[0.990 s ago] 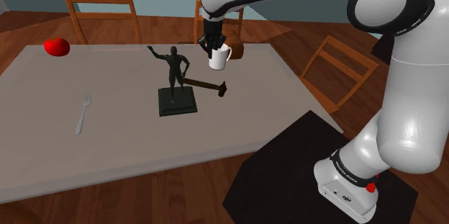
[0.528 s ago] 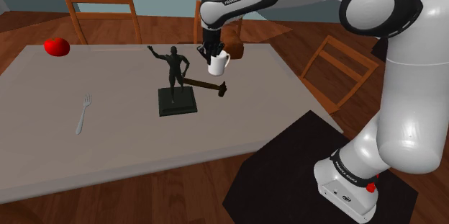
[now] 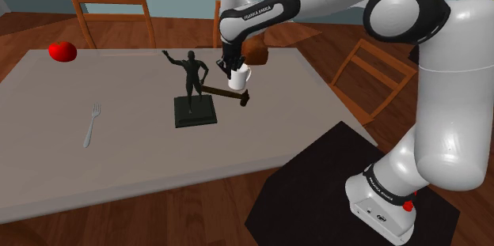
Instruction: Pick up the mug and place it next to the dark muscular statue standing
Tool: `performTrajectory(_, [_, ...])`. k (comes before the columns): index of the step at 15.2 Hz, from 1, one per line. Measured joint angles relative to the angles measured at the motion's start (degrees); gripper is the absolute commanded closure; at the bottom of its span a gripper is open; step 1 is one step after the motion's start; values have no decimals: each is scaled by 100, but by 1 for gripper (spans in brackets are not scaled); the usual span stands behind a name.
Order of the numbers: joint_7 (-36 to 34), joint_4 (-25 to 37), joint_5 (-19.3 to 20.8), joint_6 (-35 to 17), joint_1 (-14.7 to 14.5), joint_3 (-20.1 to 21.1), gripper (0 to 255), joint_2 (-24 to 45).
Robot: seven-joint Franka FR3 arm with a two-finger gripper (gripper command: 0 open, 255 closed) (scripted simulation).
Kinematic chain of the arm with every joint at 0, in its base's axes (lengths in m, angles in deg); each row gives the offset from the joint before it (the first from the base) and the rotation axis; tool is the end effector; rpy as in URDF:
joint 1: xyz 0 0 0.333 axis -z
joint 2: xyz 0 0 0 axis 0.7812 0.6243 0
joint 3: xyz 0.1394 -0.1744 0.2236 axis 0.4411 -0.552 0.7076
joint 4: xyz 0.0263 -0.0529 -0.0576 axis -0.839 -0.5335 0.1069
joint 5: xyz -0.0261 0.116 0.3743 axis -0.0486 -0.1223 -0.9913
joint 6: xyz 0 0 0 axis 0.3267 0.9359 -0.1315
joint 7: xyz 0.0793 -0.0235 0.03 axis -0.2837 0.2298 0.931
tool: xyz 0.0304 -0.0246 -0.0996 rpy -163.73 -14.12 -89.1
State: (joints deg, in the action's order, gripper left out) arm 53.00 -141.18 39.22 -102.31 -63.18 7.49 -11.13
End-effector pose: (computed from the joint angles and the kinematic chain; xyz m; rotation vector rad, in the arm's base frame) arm 0.6737 0.1271 0.2793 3.0972 -0.1276 -0.0747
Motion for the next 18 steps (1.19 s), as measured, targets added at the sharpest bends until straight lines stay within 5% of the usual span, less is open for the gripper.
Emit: performTrajectory(18, [-16, -43, -2, -926, 10, 3, 255, 884])
